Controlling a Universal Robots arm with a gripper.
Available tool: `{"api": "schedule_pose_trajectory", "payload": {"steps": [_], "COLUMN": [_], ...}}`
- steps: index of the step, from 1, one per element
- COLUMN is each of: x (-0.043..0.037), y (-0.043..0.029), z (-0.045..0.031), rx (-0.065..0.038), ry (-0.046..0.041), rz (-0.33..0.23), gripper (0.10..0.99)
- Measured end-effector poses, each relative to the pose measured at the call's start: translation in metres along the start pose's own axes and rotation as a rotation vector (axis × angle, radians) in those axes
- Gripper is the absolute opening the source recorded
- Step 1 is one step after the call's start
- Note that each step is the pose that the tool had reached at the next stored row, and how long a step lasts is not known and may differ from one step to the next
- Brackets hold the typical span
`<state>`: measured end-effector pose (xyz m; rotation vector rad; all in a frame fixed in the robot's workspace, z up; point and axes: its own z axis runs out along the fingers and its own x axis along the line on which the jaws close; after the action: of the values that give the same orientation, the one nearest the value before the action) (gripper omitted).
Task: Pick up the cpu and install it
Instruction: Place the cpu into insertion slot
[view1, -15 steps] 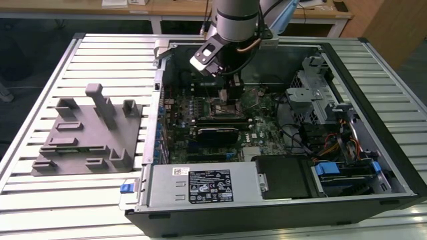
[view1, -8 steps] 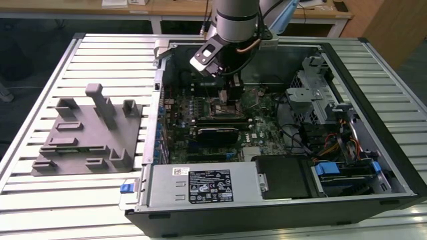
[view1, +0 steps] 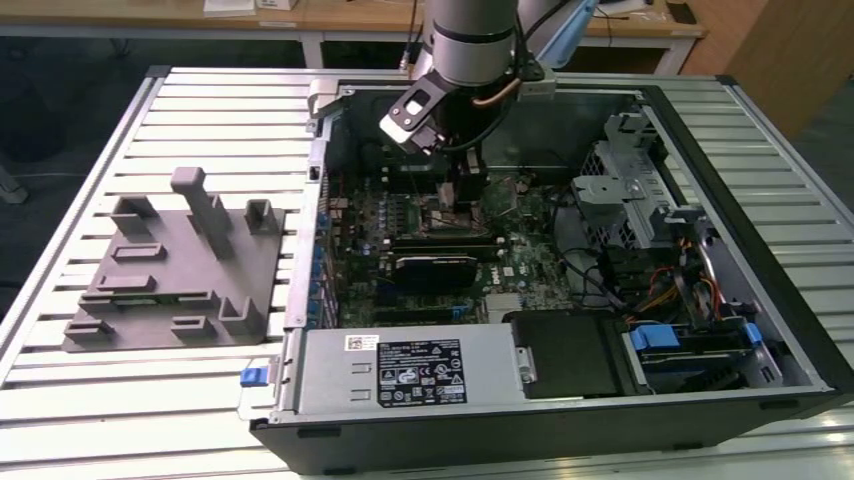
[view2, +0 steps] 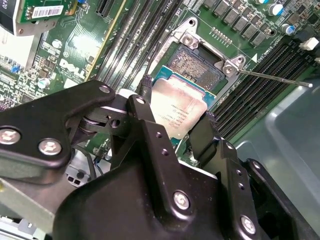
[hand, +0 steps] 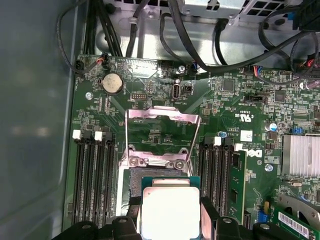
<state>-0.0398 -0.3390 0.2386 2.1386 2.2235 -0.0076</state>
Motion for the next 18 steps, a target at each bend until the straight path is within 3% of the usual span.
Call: {"api": "schedule_pose_trajectory", "payload": {"steps": [6,12,18], "x": [0.0004,0.0032,0.0055], "y": [-0.0001,0.0000,-0.0003], "z": [0.0013,0.0040,0.0106], "rx": [0.000,0.000,-0.004], "ry": [-0.0119,-0.0314,-0.0374], "rz": [0.003,0.003,0.003], "gripper": [0.545,0.545,0.545]}}
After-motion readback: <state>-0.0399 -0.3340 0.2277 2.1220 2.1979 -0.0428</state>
